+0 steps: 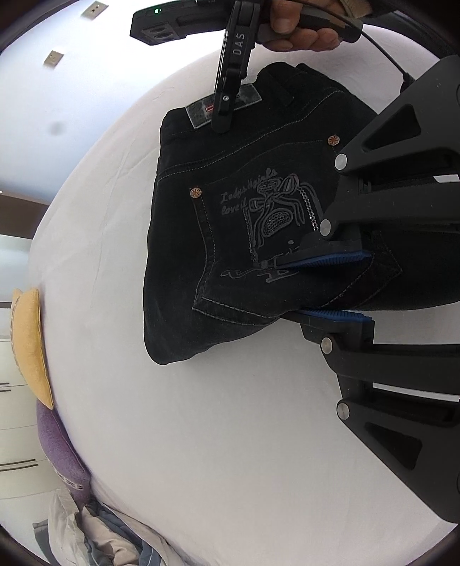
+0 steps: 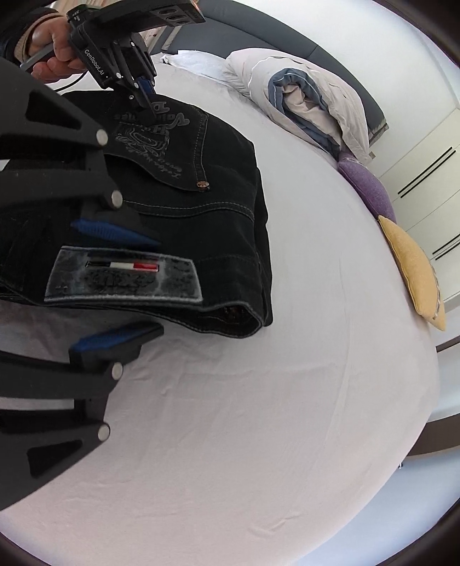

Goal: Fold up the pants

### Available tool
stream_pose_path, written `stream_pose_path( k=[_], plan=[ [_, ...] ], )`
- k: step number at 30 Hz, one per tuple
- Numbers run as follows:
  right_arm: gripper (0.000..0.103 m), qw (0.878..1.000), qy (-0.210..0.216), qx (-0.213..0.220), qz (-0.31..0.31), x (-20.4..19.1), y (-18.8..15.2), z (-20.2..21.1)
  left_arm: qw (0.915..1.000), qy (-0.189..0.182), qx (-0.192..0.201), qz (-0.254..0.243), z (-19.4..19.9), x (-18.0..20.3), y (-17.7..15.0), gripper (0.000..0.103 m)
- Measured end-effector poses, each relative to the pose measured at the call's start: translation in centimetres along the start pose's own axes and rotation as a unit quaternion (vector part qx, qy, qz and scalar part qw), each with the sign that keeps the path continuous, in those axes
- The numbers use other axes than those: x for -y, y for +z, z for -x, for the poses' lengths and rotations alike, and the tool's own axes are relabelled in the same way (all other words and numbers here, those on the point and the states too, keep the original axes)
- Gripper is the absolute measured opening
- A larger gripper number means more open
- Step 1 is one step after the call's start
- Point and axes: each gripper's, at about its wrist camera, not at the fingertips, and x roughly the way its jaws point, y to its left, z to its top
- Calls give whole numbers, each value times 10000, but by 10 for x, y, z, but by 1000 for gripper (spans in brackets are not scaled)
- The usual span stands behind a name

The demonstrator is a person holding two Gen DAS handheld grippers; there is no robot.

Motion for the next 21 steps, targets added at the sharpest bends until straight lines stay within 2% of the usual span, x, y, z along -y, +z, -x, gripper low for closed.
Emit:
stream_pose_path(
  k=[5,8,9,12,13,15,16,17,21],
  plan=[
    [51,9997,-137,139,120,-7,-10,25,9998,134,175,14,14,-5,-3,23],
    [51,9991,-165,367,159,-14,-21,51,9985,276,466,40,38,-5,-7,23],
    [53,9987,-184,443,184,-18,-24,60,9980,271,564,54,49,7,-7,23],
    [68,9966,-286,719,290,-35,-34,86,9959,360,827,37,73,14,-6,24],
    [73,9955,-307,834,320,-40,-39,96,9946,402,952,-3,88,18,-9,28],
    [77,9929,-334,1065,413,-51,-50,119,9920,498,1158,-49,114,24,-10,55],
    [81,9913,-371,1182,453,-56,-56,130,9885,569,1397,-31,131,28,-16,77],
    [83,9889,-415,1342,488,-63,-64,145,9849,618,1619,-4,149,30,-20,85],
    [99,9782,-554,1891,655,-91,-84,189,9725,978,2116,-14,205,43,-38,91]
  ],
)
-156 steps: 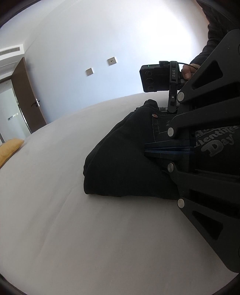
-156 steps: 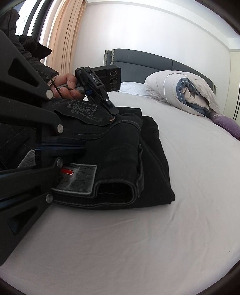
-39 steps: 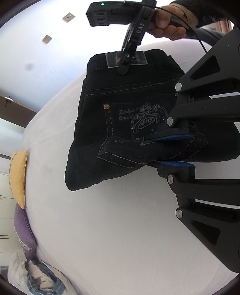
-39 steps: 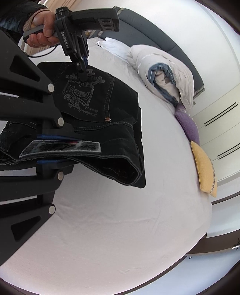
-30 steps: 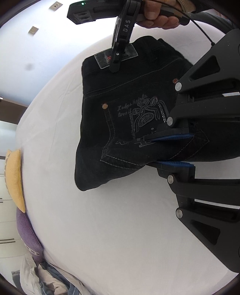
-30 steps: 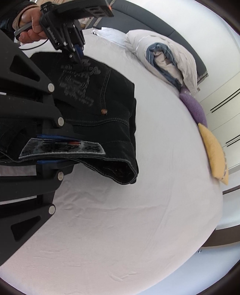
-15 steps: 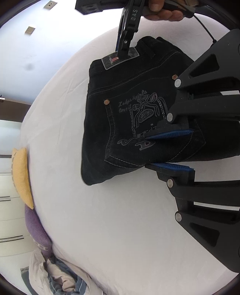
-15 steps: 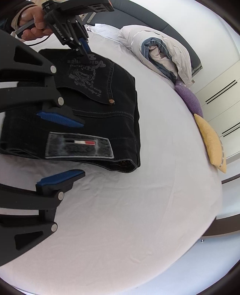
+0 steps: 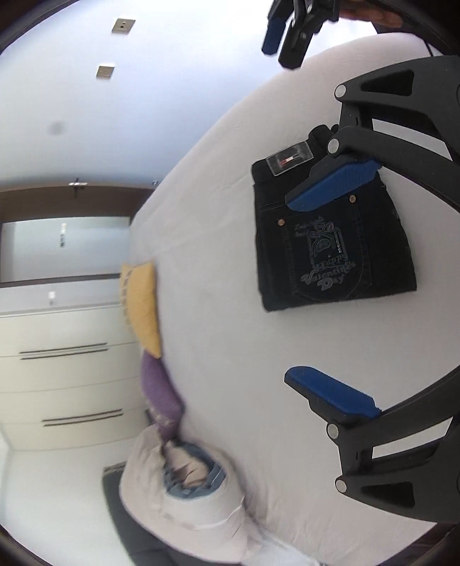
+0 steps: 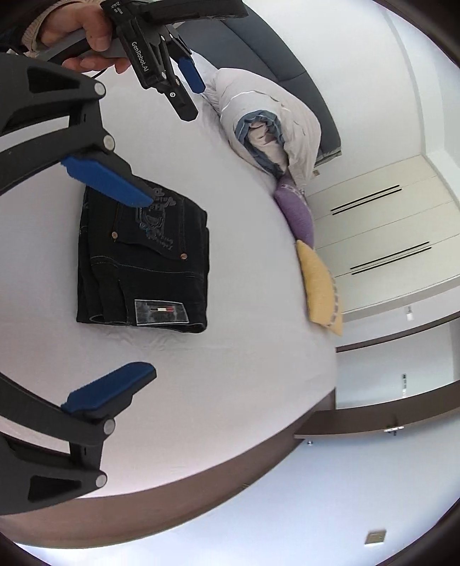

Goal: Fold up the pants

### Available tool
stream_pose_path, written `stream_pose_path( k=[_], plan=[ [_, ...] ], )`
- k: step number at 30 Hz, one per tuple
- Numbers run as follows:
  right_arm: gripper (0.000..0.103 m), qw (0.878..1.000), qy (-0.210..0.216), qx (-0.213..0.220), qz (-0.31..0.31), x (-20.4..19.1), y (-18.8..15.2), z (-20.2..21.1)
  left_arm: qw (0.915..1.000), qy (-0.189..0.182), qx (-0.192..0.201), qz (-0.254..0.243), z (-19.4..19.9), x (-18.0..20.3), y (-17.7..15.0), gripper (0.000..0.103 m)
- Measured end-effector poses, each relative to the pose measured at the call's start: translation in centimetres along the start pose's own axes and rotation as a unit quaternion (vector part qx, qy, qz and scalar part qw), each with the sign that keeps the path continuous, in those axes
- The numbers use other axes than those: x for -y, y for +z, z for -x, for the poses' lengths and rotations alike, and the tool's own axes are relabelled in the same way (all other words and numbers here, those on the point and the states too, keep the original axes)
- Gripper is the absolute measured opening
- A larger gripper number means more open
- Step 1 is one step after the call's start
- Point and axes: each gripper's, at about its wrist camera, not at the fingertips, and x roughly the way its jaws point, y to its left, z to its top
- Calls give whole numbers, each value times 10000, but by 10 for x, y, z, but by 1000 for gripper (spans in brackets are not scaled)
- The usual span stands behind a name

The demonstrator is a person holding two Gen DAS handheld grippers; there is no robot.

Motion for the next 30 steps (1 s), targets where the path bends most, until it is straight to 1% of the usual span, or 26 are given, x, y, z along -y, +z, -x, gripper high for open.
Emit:
stream_pose_path(
  k=[1,2,3,4,5,7,8,9,10,11,13,15,17,18,19,20,23,25,27,29,30],
  plan=[
    [103,9997,-85,232,82,-7,-1,19,9997,177,168,11,19,1,0,95],
    [103,9991,-154,388,120,-9,-1,32,9991,287,305,57,37,-1,2,100],
    [103,9977,-215,613,167,-13,-1,49,9975,386,554,202,61,-3,0,103],
    [103,9962,-251,808,222,-18,-2,65,9960,389,724,350,78,-4,-2,103],
    [103,9939,-276,1026,290,-23,-3,82,9937,342,899,578,98,-7,-3,103],
    [103,9884,-387,1423,374,-30,-4,113,9896,203,1075,935,129,-12,-3,103],
    [103,9857,-405,1587,387,-33,-3,126,9876,88,1139,1078,144,-14,-3,103],
    [103,9817,-388,1817,417,-35,-3,143,9844,-178,1275,1200,168,-18,-4,103],
    [103,9777,-389,2016,446,-37,-3,157,9820,-375,1428,1179,182,-19,-4,103],
    [103,9742,-412,2170,465,-38,-3,170,9815,-474,1519,1065,195,-19,-1,103],
    [103,9671,-499,2451,475,-39,-1,195,9856,-380,1508,662,219,-15,8,103],
    [103,9597,-577,2723,394,-39,2,219,9863,-292,1516,576,240,-16,16,103],
    [103,9547,-617,2889,355,-41,5,236,9834,-466,1628,650,258,-20,20,103],
    [103,9534,-604,2933,371,-43,5,243,9819,-597,1677,644,268,-20,21,103],
    [103,9526,-593,2957,397,-45,4,251,9818,-643,1694,559,274,-18,22,103],
    [103,9523,-589,2963,435,-48,5,256,9823,-629,1713,434,281,-16,23,103],
    [103,9544,-639,2859,570,-56,1,262,9847,-383,1697,-8,302,-3,20,103],
    [103,9606,-683,2615,643,-61,1,257,9859,-223,1655,-112,310,3,15,103],
    [103,9680,-709,2318,651,-62,-3,246,9860,-202,1643,-205,318,8,9,103],
    [103,9756,-713,1992,587,-63,-9,235,9893,-164,1444,-156,311,11,2,103],
    [103,9791,-687,1853,489,-62,-12,229,9921,-76,1247,-104,304,14,-3,103]
  ],
)
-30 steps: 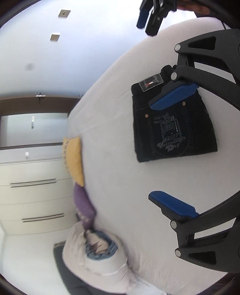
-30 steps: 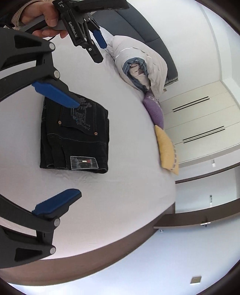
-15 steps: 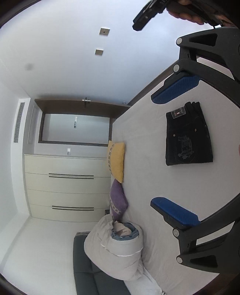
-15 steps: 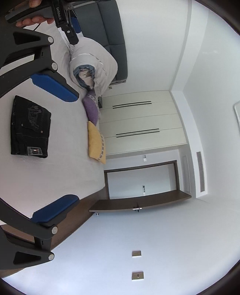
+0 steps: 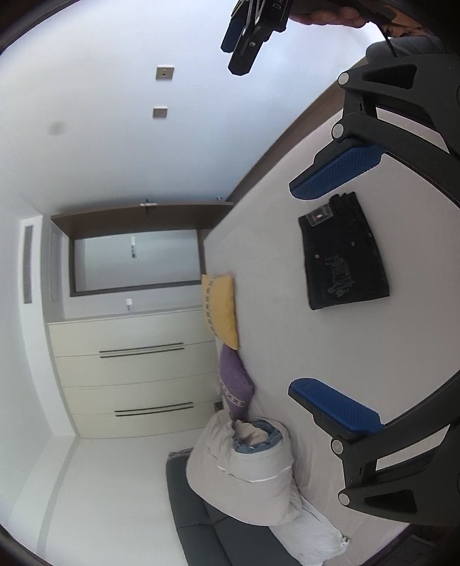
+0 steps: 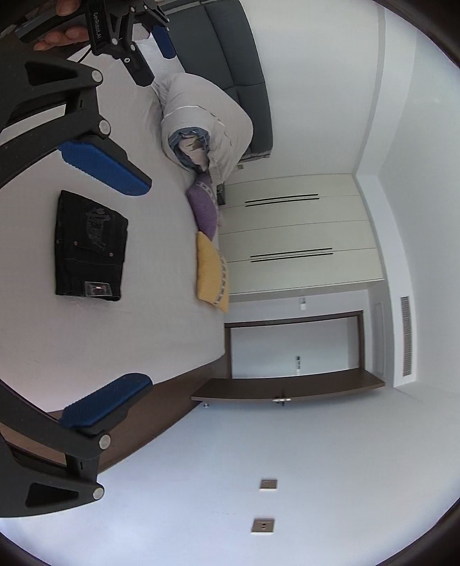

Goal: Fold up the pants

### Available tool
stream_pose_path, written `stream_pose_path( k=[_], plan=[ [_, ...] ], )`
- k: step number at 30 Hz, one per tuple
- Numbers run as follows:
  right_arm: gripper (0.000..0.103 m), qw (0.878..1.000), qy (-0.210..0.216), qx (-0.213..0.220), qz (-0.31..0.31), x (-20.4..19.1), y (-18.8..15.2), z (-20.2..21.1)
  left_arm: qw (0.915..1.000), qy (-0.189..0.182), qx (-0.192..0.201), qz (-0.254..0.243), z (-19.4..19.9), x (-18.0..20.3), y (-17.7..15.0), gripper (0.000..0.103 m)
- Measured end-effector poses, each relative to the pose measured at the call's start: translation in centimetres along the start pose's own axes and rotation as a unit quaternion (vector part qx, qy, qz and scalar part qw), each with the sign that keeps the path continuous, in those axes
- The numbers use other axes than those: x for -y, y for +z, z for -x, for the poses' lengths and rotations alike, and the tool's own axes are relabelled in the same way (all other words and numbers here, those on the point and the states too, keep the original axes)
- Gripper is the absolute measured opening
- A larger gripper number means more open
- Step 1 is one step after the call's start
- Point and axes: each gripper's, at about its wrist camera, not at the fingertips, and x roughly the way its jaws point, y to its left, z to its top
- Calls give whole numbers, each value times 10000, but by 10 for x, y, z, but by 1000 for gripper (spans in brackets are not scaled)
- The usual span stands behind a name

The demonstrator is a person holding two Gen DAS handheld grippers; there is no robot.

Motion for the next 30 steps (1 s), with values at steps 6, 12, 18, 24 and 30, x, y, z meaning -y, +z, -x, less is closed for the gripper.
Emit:
stream_pose_path(
  k=[6,12,18,24,30],
  plan=[
    [103,9978,17,-590,-297,-9,-22,-4,9935,-15,-996,542,-22,10,-36,103],
    [103,9954,-223,-922,-130,-12,-40,-10,9849,188,-1539,772,-52,15,-66,103],
    [103,9927,-403,-1120,-210,-3,-45,-14,9830,294,-1643,762,-75,12,-75,103],
    [103,9910,-389,-1278,-124,-8,-45,-22,9802,343,-1797,763,-90,12,-82,103],
    [103,9891,-386,-1421,-37,-13,-46,-28,9775,337,-1917,812,-101,9,-88,103]
  ],
)
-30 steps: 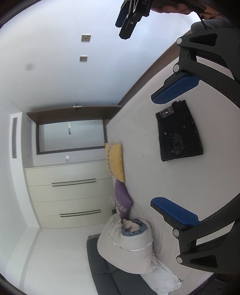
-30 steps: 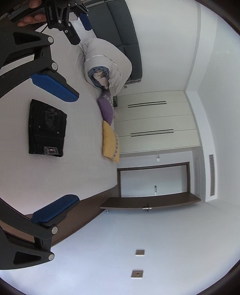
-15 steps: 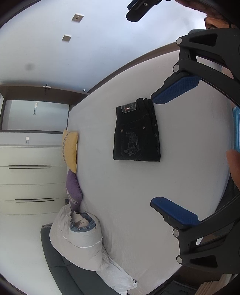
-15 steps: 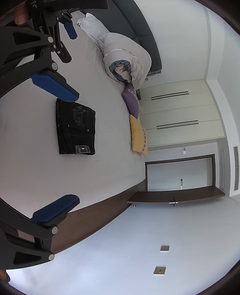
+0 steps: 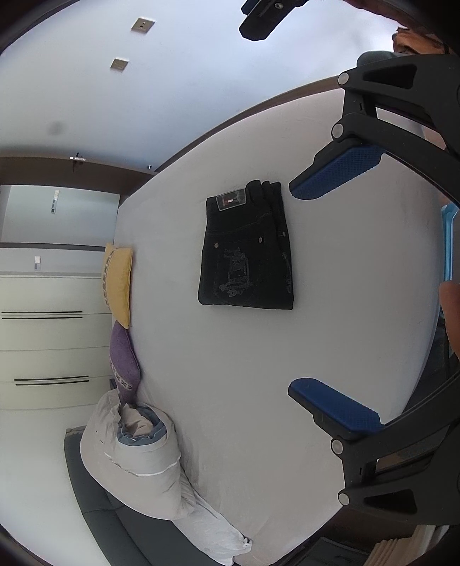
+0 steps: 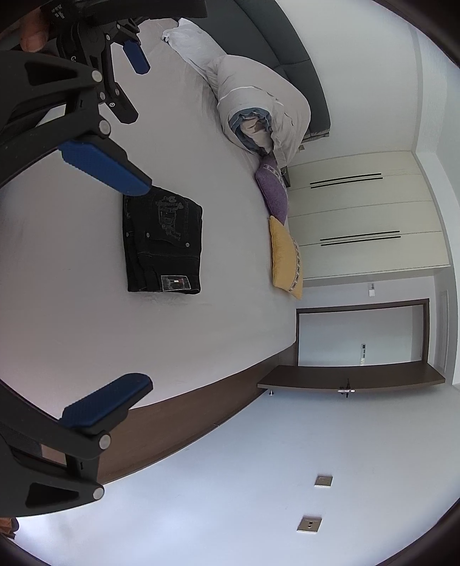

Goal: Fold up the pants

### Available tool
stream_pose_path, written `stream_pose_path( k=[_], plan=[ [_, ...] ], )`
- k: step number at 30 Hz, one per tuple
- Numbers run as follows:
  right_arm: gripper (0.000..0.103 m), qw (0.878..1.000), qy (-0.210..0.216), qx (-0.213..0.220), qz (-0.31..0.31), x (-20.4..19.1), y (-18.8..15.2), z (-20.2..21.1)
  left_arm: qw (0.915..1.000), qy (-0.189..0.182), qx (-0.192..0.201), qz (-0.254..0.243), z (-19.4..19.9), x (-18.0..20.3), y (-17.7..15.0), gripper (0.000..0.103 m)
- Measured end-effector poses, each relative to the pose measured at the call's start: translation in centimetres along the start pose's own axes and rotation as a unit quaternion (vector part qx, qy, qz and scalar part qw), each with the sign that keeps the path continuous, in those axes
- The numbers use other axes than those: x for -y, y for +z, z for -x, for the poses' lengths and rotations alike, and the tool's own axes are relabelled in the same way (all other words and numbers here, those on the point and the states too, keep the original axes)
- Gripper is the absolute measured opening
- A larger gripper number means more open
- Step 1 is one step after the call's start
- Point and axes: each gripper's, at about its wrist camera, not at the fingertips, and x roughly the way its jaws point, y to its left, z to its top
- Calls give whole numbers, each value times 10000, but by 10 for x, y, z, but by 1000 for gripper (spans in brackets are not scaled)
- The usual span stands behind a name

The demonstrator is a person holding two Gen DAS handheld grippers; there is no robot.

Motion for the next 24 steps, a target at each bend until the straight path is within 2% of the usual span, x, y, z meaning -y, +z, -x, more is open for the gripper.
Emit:
stream_pose_path(
  k=[24],
  plan=[
    [103,9992,14,-391,30,-8,-6,-23,9992,140,-361,95,-27,-3,-10,103]
  ],
)
